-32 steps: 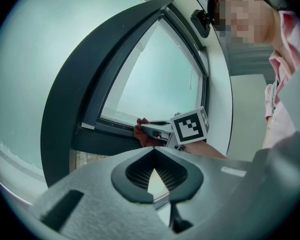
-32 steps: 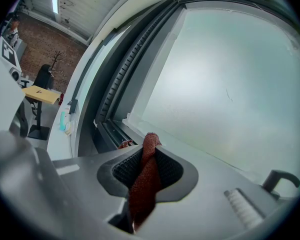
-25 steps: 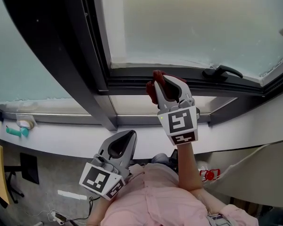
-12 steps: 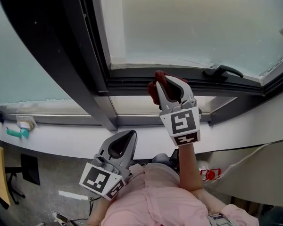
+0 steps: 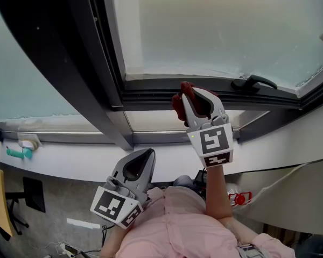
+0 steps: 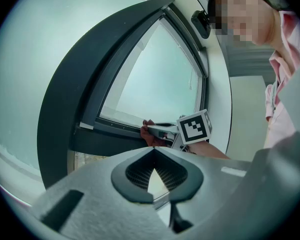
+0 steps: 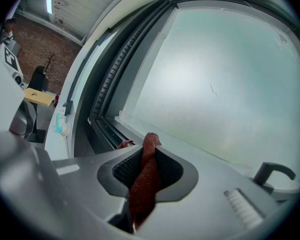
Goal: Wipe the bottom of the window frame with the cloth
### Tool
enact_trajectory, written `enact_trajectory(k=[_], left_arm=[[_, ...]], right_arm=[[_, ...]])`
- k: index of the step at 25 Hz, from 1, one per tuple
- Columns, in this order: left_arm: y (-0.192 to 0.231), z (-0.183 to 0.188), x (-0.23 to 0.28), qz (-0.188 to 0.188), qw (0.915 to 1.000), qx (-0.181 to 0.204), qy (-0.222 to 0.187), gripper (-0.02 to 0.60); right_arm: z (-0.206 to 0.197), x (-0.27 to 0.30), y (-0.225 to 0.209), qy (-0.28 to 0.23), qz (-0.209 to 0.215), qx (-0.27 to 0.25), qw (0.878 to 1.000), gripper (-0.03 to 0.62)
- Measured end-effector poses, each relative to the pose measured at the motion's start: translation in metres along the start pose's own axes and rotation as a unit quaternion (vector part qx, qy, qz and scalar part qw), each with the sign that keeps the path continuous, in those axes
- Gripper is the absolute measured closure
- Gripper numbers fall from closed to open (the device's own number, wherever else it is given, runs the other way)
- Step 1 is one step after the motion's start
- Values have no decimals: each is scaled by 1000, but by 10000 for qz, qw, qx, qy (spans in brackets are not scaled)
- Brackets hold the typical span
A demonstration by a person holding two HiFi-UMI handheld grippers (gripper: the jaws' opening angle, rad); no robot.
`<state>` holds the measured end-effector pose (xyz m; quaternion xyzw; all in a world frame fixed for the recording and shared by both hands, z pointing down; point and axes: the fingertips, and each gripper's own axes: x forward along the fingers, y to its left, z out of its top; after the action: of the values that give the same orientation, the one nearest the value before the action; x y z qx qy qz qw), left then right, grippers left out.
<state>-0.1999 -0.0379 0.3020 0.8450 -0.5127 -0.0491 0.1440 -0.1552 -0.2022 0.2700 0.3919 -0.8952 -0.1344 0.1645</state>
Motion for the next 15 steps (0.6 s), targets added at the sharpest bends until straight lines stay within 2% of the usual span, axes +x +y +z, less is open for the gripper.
enact_trajectory(k=[15], left_arm=[[3,0,0,-50,10000,-36,0,584]], right_arm=[[-9,-8,-18,65,-224,156,9996,523]])
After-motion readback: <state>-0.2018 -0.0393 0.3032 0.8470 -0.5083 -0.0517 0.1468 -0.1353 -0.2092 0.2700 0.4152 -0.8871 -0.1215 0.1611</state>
